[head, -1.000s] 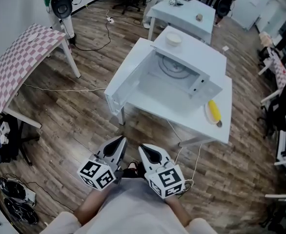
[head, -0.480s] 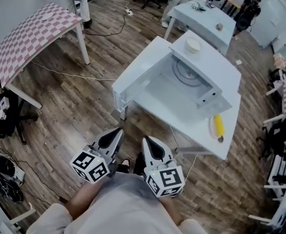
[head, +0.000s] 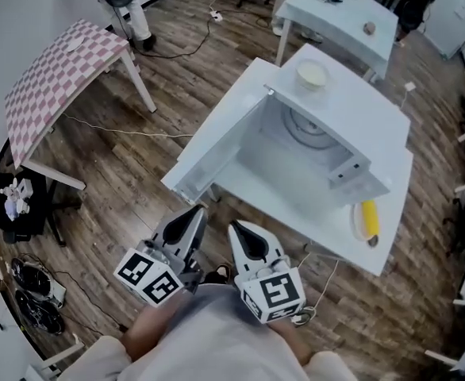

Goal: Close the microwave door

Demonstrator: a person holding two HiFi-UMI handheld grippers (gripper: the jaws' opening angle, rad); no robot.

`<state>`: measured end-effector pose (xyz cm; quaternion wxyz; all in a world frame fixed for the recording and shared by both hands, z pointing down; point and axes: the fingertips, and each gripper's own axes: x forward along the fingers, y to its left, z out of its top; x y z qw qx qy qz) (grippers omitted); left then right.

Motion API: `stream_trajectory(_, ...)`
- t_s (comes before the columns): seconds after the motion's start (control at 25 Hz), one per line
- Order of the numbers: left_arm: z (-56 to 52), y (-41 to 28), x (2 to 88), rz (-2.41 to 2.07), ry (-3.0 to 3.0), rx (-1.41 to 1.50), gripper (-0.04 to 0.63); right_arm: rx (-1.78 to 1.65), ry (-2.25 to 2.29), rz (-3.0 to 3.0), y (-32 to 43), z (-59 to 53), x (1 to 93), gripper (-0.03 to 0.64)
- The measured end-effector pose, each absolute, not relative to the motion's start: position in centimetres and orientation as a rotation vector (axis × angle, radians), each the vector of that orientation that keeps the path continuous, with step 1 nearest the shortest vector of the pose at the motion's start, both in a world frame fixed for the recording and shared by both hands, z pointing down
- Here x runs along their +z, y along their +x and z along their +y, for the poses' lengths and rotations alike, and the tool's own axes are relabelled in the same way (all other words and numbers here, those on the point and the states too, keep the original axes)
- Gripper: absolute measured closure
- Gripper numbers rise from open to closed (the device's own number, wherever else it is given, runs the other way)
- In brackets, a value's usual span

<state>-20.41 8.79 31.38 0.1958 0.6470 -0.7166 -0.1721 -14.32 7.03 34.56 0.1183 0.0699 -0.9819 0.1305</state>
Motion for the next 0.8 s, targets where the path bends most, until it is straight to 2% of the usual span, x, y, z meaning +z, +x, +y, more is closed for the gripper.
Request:
stream_trajectory(0.4,4.5,-23.7,28.3,-2.093,1.783,-0.428,0.577,0.402,0.022,-2.907,-17.7,3.2,32.1,0.593)
stream_trajectory(0.8,5.5,-29.0,27.2,-2.054,1.965,-0.296,0.577,0.377,0.142,-2.957,-22.9,4.0,30.8,0.592)
